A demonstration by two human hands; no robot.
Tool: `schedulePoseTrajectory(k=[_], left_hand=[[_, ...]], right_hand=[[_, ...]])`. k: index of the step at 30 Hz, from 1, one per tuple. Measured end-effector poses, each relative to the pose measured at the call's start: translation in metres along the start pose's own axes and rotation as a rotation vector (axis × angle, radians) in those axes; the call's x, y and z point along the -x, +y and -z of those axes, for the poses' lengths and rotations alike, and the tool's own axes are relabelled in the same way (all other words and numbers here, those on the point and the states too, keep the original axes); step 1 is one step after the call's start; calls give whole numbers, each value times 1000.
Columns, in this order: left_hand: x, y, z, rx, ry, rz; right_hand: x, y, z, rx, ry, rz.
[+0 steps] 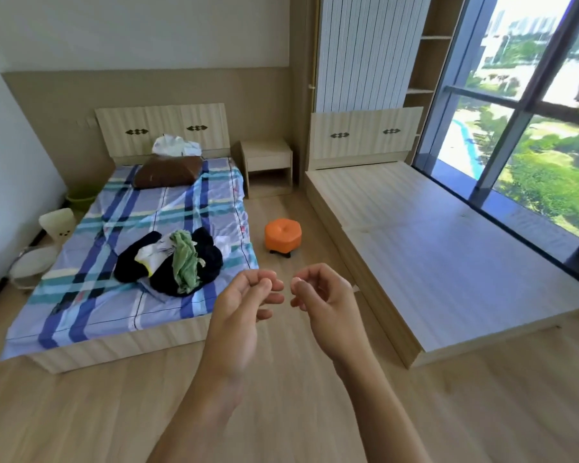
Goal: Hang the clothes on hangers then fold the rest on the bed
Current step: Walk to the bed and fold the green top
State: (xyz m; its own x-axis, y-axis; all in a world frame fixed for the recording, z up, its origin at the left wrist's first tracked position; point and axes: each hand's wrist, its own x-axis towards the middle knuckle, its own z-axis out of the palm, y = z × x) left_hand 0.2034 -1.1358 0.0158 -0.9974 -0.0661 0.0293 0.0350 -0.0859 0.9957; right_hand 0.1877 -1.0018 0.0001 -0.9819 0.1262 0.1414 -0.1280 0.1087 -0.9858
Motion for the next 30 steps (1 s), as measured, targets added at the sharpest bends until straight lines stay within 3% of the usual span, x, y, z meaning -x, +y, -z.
schedulePoseTrajectory(k=[8, 19, 30], left_hand=[[-236, -41, -79, 74, -17, 23], [-540, -40, -168, 80, -30, 39], [-798, -77, -207, 52, 273, 58]], right_hand=[[-230, 68, 24, 27, 21, -9], [-541, 106, 64, -8, 87, 31], [-854, 177, 38, -35, -220, 22]])
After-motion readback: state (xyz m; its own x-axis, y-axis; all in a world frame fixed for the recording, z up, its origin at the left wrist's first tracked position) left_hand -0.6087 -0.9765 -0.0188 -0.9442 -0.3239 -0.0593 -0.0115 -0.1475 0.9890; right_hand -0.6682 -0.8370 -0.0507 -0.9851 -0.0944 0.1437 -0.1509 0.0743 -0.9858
